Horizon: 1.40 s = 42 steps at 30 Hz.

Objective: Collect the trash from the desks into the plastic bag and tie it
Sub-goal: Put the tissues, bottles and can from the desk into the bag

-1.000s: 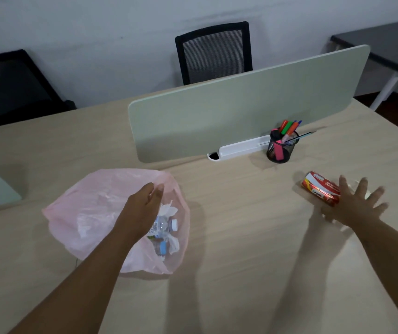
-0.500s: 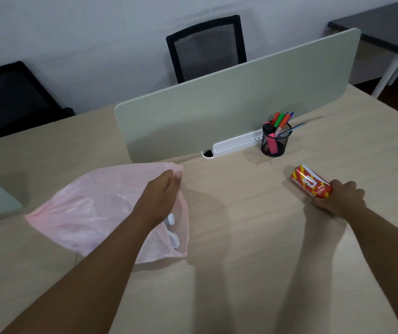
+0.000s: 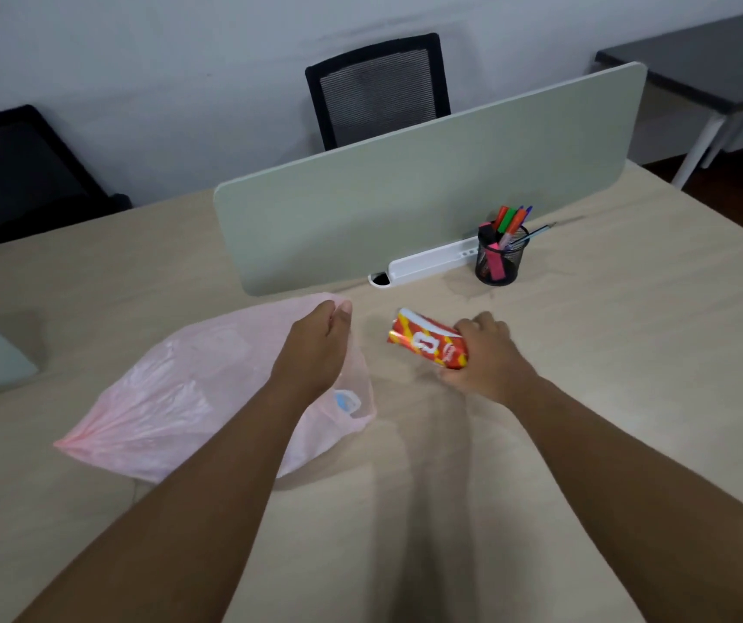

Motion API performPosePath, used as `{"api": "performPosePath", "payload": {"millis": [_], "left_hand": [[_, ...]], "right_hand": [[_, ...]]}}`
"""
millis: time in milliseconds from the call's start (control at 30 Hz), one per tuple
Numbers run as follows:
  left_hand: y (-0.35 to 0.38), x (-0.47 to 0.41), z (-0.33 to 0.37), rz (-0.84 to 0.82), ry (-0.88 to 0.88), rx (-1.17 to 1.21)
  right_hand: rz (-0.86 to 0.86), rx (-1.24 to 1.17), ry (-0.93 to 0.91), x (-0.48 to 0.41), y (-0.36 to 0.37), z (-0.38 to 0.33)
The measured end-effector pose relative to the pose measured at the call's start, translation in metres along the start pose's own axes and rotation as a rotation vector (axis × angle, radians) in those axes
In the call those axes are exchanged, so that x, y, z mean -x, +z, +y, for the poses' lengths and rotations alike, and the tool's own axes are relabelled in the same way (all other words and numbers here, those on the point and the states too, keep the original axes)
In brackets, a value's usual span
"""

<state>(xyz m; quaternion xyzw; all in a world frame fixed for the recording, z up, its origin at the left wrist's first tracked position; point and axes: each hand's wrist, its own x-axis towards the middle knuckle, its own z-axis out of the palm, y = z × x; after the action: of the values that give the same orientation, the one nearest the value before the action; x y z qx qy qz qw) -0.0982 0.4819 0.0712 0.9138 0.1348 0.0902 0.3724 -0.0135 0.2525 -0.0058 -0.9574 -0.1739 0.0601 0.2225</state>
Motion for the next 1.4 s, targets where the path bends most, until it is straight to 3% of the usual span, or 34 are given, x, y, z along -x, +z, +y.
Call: {"api": "performPosePath", "payload": {"millis": [267, 300, 367, 400, 467, 533, 600, 667, 700, 733, 833, 933, 1000, 1067, 1133, 1233, 1267, 1300, 1367, 1400], "left_hand": [[-0.042, 0.021, -0.017, 0.118, -0.061, 0.031], [-0.049, 0.023, -0.019, 0.128, -0.066, 0.041], [-0.065, 0.028, -0.024, 0.139, -0.065, 0.041], [-0.072, 0.029, -0.027, 0.145, -0.062, 0.036], [-0.088, 0.033, -0.035, 0.169, -0.066, 0.029], [-0.105, 0.037, -0.045, 0.212, -0.07, 0.018], [-0.122, 0.043, -0.053, 0.265, -0.067, -0.014], [-0.14, 0.05, -0.06, 0.313, -0.06, -0.033], [-0.149, 0.054, -0.063, 0.337, -0.062, -0.032], [-0.158, 0.058, -0.066, 0.358, -0.066, -0.029], [-0.184, 0.068, -0.076, 0.389, -0.085, -0.023], [-0.21, 0.072, -0.087, 0.357, -0.104, -0.094], [-0.222, 0.07, -0.094, 0.358, -0.124, -0.133], [-0.232, 0.064, -0.101, 0.389, -0.146, -0.18], [-0.248, 0.053, -0.103, 0.458, -0.184, -0.262], [-0.281, 0.026, -0.102, 0.889, -0.257, -0.224], [-0.287, 0.017, -0.098, 1.027, -0.295, -0.141], [-0.287, 0.007, -0.095, 1.06, -0.306, -0.082], [-0.268, -0.009, -0.083, 0.805, -0.242, 0.001], [-0.258, -0.013, -0.08, 0.719, -0.207, 0.033]], "right_hand": [[-0.365, 0.135, -0.314, -0.012, 0.04, -0.163], [-0.409, 0.065, -0.327, -0.013, 0.047, -0.181], [-0.519, -0.34, -0.342, -0.01, 0.056, -0.216], [-0.494, -0.521, -0.331, -0.007, 0.059, -0.231], [-0.395, -0.607, -0.414, 0.0, 0.064, -0.245], [-0.294, -0.461, -0.429, 0.001, 0.066, -0.24], [-0.083, -0.399, -0.343, -0.006, 0.082, -0.219], [0.192, -0.296, -0.194, -0.011, 0.091, -0.201], [0.252, -0.242, -0.077, -0.015, 0.095, -0.196], [0.233, -0.205, 0.054, -0.018, 0.1, -0.191], [-0.073, -0.196, 0.353, -0.025, 0.113, -0.179], [-0.377, -0.289, 0.285, -0.026, 0.125, -0.173], [-0.417, -0.347, 0.25, -0.023, 0.131, -0.173], [-0.314, -0.418, 0.233, -0.021, 0.122, -0.179], [-0.009, -0.494, 0.21, -0.029, 0.094, -0.187], [0.492, -0.584, 0.15, -0.04, 0.023, -0.201], [0.532, -0.541, 0.078, -0.042, 0.0, -0.204], [0.506, -0.46, 0.001, -0.043, -0.02, -0.204], [0.437, -0.285, -0.056, -0.04, -0.051, -0.198], [0.515, -0.273, -0.036, -0.034, -0.065, -0.194]]}}
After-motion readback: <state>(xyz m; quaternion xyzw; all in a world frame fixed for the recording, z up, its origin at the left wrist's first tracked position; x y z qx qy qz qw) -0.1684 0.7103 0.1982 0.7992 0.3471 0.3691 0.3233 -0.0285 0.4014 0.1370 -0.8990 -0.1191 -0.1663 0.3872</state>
